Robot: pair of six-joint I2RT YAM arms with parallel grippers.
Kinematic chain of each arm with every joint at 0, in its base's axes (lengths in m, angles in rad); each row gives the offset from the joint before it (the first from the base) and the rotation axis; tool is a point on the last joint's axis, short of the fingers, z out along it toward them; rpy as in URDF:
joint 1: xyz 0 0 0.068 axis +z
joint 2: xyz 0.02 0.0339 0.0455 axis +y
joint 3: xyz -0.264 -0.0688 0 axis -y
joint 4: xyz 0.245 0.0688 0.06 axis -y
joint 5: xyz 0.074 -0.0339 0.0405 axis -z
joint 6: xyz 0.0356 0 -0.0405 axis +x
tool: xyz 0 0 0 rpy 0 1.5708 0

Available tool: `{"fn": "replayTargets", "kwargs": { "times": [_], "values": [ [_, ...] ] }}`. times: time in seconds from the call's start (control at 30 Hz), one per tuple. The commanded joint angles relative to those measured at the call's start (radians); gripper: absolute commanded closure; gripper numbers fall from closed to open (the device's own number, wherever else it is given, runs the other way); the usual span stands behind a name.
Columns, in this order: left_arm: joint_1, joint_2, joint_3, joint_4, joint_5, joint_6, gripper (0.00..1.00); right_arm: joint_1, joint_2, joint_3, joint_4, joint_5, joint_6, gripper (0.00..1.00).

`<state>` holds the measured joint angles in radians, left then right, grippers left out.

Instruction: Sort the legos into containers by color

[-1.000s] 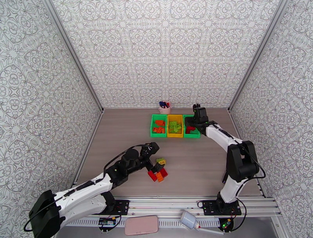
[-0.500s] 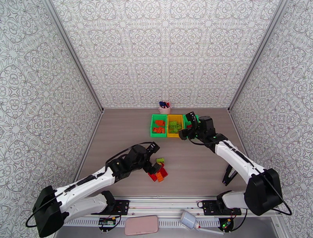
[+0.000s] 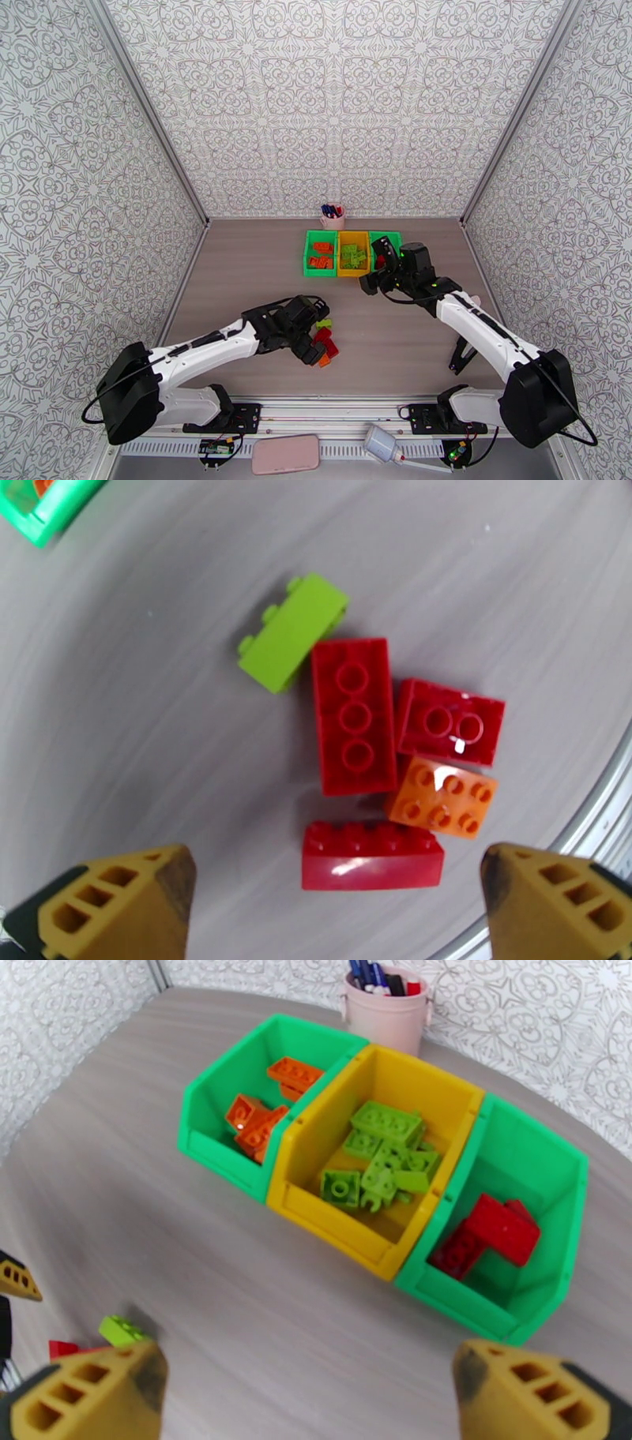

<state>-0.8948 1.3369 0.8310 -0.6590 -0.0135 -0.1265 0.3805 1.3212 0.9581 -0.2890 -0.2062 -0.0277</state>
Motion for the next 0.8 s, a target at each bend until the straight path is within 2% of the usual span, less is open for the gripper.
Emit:
{"fn": "replayTargets", "kwargs": {
  "times": [0.0, 0.23, 0.63, 0.77],
  "values": [
    [-0.016, 0.041, 0.049, -0.080, -0.004, -0.045, 0.00, 0.003, -0.005, -0.006, -0.010, 0.004, -0.014, 0.01],
    [-0.052, 0.165, 0.115, -0.152, -0.025, -0.076, 0.02, 0.003, -0.010, -0.020, -0.006, 0.018, -0.015, 0.01],
    [-0.059, 0.322, 0.183, -0.209, -0.034, -0.076, 0.17, 0.003, -0.019, -0.035, -0.004, 0.046, -0.017, 0.01],
    [-0.058, 0.324, 0.181, -0.208, -0.032, -0.075, 0.26, 0.003, -0.023, -0.042, -0.005, 0.056, -0.018, 0.01]
  ]
}}
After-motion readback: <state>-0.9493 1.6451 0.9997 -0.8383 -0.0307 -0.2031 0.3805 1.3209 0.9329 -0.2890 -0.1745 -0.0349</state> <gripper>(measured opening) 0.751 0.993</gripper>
